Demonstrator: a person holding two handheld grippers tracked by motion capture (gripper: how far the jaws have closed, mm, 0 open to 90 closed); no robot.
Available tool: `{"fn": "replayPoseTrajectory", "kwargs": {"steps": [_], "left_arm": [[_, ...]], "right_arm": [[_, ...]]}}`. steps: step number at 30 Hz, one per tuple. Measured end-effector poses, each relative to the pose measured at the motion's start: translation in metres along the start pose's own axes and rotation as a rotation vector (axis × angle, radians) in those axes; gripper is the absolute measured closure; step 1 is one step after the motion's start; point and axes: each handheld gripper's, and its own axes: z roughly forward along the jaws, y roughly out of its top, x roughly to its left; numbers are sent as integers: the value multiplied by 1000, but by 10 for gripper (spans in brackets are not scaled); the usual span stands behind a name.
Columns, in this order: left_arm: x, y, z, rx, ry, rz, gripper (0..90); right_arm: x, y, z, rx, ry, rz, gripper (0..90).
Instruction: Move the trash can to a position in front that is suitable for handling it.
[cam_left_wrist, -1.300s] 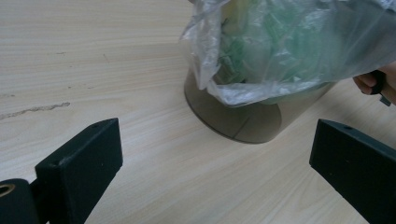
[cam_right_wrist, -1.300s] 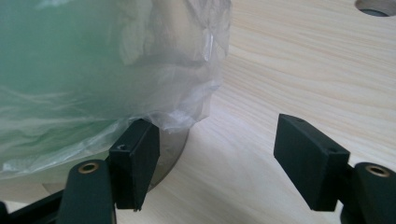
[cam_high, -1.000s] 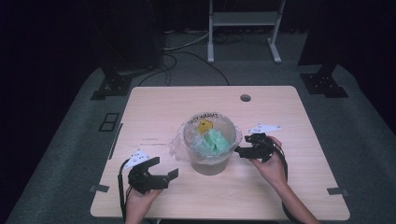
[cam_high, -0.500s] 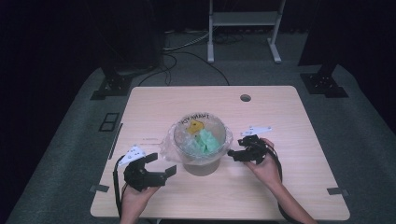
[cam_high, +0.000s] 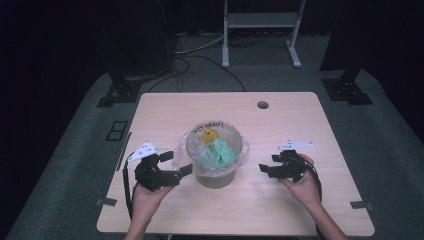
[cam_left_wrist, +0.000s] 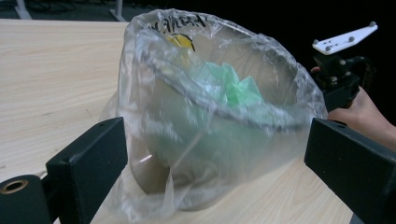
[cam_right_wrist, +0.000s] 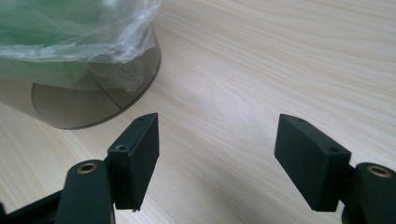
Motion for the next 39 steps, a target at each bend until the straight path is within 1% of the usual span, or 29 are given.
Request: {"fn": "replayPoseTrajectory", "kwargs": {"steps": [1, 4, 7, 8, 9, 12, 13, 16, 17, 18, 19, 20, 21, 22, 23, 24, 25, 28, 33, 35, 37, 39], "left_arm": [[2, 4, 4, -3, 1, -4, 49], [4, 8, 9, -6, -2, -7, 49], [13, 14, 18, 3, -7, -29, 49], [13, 14, 18, 3, -7, -29, 49], [17, 16, 22, 12, -12, -46, 49], [21, 18, 25, 12, -12, -55, 70], [23, 19, 27, 12, -12, -55, 89], [25, 20, 28, 12, -10, -56, 153], [28, 20, 29, 6, -19, -62, 187], [28, 20, 29, 6, -19, -62, 224], [29, 20, 30, 4, -22, -63, 224], [30, 20, 30, 6, -21, -66, 245], [31, 20, 31, 4, -24, -68, 312], [31, 20, 31, 1, -28, -69, 312], [31, 19, 31, 0, -28, -70, 364], [31, 19, 32, 4, -25, -65, 364], [31, 19, 32, 5, -25, -56, 396], [30, 19, 32, -7, -24, -48, 478], [27, 23, 31, -14, 15, -5, 572], [27, 23, 30, -25, 18, 1, 624], [27, 24, 28, -35, 36, 11, 652], [25, 26, 28, -37, 49, 27, 699]], "right_arm": [[-3, 0, -5, -7, -7, 2, 301], [-5, 0, -10, -11, -14, 2, 302], [-7, 1, -19, -22, -27, -2, 302], [-7, 1, -19, -22, -27, -2, 302], [-8, 1, -23, -28, -30, -1, 303], [-9, 0, -27, -36, -35, -2, 306], [-10, 1, -30, -40, -37, 1, 306], [-11, 1, -32, -45, -40, 1, 308], [-11, 1, -34, -49, -41, 5, 309], [-11, 1, -34, -49, -41, 5, 309], [-12, 2, -35, -53, -41, 5, 311], [-12, 2, -36, -54, -40, 7, 311], [-12, 2, -37, -59, -41, 3, 311], [-12, 2, -37, -59, -41, 3, 311], [-11, 1, -38, -57, -41, 4, 312], [-11, 1, -38, -57, -41, 4, 312], [-11, 1, -38, -57, -41, 4, 311], [-11, 1, -38, -61, -40, 6, 311], [-9, 1, -40, -67, -37, 2, 312], [-8, 1, -41, -69, -38, 0, 312], [-9, 2, -41, -70, -39, 0, 314], [-9, 2, -41, -69, -37, 2, 326]]}}
